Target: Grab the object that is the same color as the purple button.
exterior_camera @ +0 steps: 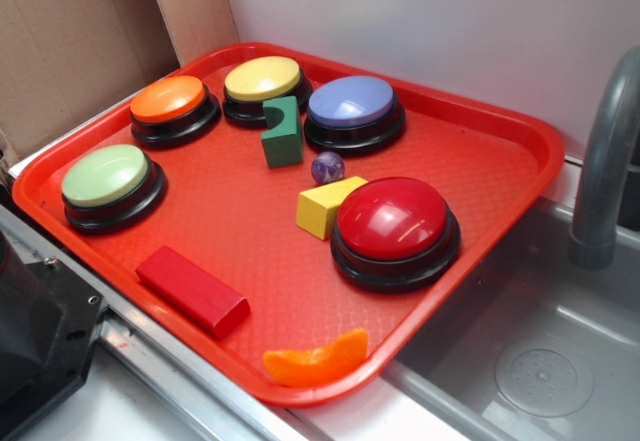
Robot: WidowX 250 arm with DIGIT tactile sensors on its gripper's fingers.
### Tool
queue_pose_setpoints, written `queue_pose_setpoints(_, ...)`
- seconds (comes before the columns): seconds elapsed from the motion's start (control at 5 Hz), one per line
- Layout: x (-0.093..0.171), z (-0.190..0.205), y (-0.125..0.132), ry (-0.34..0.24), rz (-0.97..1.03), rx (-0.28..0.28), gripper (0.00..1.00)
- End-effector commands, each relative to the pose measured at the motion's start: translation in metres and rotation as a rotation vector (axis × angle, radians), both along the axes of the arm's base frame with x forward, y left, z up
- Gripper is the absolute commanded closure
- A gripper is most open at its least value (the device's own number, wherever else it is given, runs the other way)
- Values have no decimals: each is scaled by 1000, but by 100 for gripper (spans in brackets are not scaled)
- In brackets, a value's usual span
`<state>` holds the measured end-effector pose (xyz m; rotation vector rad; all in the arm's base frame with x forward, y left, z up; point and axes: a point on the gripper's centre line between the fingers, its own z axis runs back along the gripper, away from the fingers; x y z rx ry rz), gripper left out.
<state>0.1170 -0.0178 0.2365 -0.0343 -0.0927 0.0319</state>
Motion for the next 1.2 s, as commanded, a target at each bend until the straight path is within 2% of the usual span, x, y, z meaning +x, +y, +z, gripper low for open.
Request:
queue_pose_setpoints(0.0,0,0,0,0,0,0,0)
queue_pose_setpoints(0.2,13,-7,2,-29,149,3,0)
queue_pose_setpoints(0.4,34,-20,9,-45,376,-58,0)
queue_pose_setpoints(0.8,79,-55,15,-135,771,-69,0)
queue_pose_setpoints(1.0,104,-79,9,-168,887,-74,0)
